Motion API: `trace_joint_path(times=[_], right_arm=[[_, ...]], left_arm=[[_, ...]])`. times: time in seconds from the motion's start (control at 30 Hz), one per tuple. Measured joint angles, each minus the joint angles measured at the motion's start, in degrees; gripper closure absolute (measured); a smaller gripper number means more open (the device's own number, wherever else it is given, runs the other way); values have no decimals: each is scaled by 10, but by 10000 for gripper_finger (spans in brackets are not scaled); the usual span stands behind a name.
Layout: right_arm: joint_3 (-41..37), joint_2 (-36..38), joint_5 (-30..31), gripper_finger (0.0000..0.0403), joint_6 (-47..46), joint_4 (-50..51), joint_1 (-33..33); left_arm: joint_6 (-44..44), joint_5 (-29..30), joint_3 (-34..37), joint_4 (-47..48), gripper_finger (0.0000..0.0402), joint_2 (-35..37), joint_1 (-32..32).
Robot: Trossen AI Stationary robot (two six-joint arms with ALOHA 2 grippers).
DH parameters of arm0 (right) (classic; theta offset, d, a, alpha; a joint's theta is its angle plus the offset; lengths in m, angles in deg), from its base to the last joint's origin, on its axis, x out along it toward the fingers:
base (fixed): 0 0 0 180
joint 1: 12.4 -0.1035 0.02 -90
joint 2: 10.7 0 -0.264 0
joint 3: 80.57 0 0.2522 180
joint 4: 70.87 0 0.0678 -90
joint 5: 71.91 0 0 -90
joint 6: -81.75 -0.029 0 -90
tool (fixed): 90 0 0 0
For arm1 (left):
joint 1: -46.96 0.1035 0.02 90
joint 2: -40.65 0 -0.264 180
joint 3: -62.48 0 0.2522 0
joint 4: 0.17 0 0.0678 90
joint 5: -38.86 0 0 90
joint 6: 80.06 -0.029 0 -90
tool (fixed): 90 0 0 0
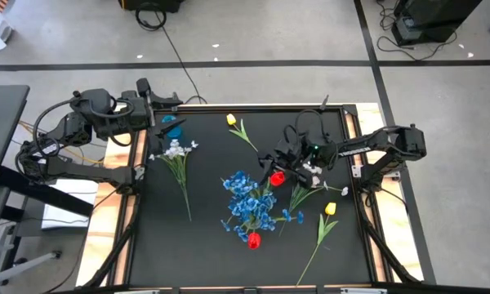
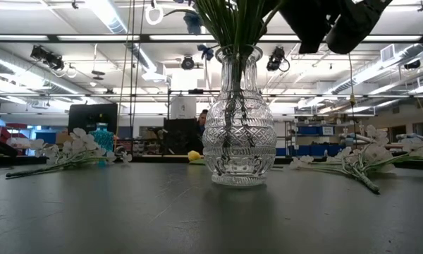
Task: Sort flowers into vase by color
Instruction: Put the red flower into the transparent vase
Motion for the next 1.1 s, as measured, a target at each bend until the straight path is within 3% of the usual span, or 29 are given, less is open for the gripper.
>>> trace_joint_path(times=[0.37,0.73,0.93,1.1], right_arm=[[0,0,1,170,50,-36,26],[0,0,-52,172,3,-73,42],[0,0,-10,179,34,-72,39],[0,0,31,204,120,-40,19]], left_arm=[[0,0,0,0,186,0,0],[0,0,0,0,186,0,0],[0,0,0,0,186,0,0],[0,0,0,0,186,0,0]])
